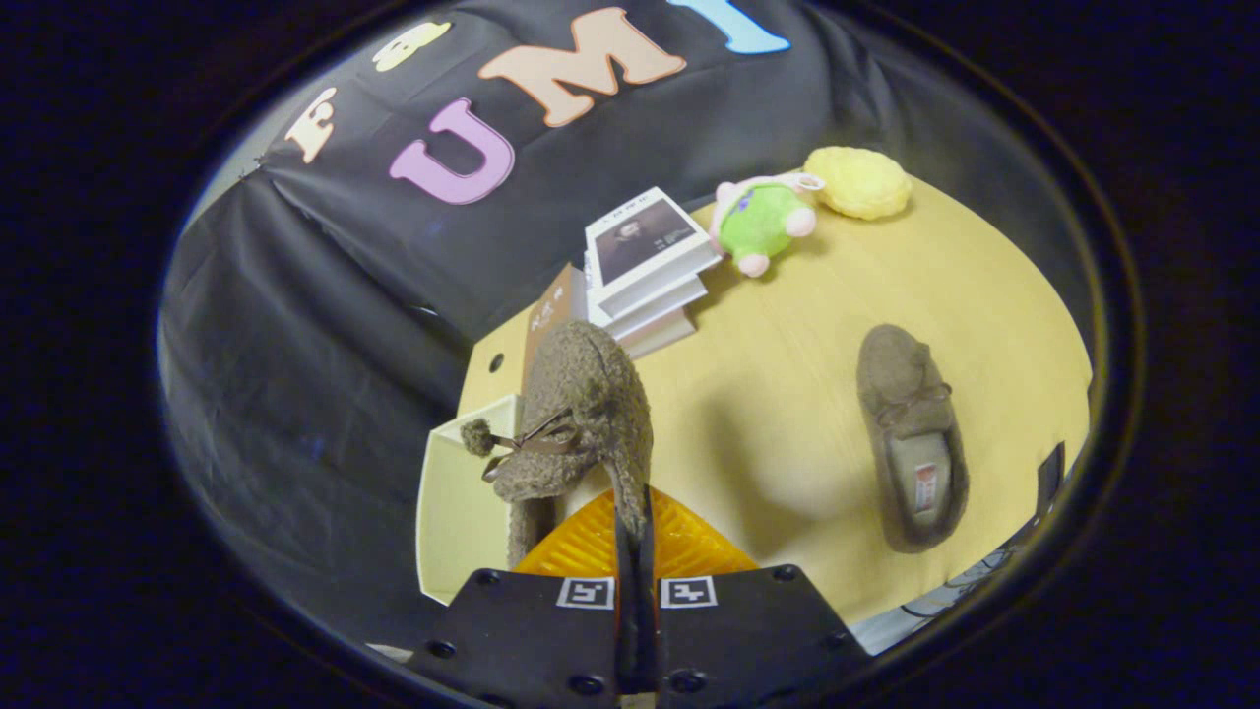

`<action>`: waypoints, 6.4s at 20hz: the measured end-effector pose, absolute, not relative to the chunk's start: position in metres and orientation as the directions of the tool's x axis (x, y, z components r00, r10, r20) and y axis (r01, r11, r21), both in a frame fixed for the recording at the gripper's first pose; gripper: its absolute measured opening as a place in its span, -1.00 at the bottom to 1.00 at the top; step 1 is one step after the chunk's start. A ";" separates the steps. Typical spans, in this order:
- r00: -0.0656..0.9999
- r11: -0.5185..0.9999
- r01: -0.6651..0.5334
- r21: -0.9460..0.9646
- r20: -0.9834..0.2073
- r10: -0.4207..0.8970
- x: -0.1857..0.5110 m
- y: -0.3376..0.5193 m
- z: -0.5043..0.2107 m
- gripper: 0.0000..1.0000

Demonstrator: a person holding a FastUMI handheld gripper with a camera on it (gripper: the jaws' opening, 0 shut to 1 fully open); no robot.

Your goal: Open the storage box then place both shoes into the box .Put the left shoe in first, then the right shoe, with the right side of both shoes facing outward in a uniform manner.

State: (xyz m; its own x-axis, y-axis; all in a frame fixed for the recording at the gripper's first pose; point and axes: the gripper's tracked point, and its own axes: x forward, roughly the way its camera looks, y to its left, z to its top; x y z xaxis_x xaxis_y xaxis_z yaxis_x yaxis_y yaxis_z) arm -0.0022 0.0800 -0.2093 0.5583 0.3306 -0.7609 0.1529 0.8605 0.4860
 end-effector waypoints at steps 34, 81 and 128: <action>0.322 0.939 0.055 0.341 -0.896 0.306 -0.028 0.318 -0.317 -0.90; 0.570 0.995 -0.034 -0.097 -0.820 -0.060 -0.044 -0.129 -0.308 0.89; 0.583 0.949 0.209 0.237 -0.809 0.073 -0.022 0.042 -0.198 -0.93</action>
